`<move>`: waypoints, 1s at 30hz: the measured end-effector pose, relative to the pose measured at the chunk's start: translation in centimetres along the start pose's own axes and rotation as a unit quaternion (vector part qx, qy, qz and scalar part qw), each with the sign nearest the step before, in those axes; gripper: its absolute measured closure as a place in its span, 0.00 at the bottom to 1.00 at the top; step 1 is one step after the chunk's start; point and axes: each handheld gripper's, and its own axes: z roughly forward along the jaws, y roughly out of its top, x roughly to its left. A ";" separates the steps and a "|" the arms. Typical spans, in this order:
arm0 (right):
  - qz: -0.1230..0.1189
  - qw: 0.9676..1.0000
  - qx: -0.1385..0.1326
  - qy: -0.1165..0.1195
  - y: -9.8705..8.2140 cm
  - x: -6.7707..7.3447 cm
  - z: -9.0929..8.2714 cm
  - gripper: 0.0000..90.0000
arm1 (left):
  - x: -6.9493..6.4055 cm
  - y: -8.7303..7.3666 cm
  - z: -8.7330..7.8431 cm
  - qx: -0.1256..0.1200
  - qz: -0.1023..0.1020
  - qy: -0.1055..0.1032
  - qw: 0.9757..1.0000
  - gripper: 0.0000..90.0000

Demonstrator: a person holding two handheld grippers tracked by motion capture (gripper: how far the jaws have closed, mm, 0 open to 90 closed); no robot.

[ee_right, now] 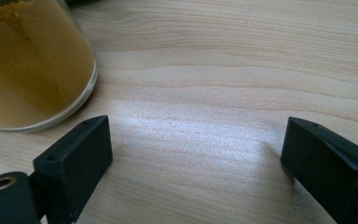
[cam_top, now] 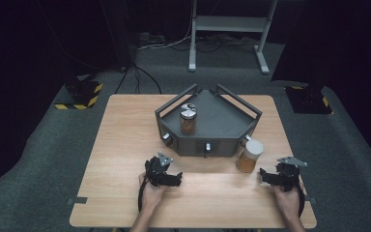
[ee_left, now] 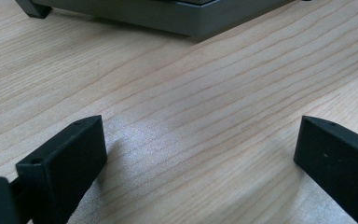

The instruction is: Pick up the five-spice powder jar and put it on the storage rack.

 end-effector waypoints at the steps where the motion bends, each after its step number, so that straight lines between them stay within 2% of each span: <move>1: 0.000 1.000 0.000 0.000 0.0 0.0 0.0 0.10 | 0.0 0.0 0.0 0.000 0.000 0.000 1.000 0.02; 30: 0.001 1.000 -0.001 -0.001 0.0 0.1 0.0 0.10 | -0.6 -0.2 -0.1 -0.003 -0.006 0.006 1.000 0.03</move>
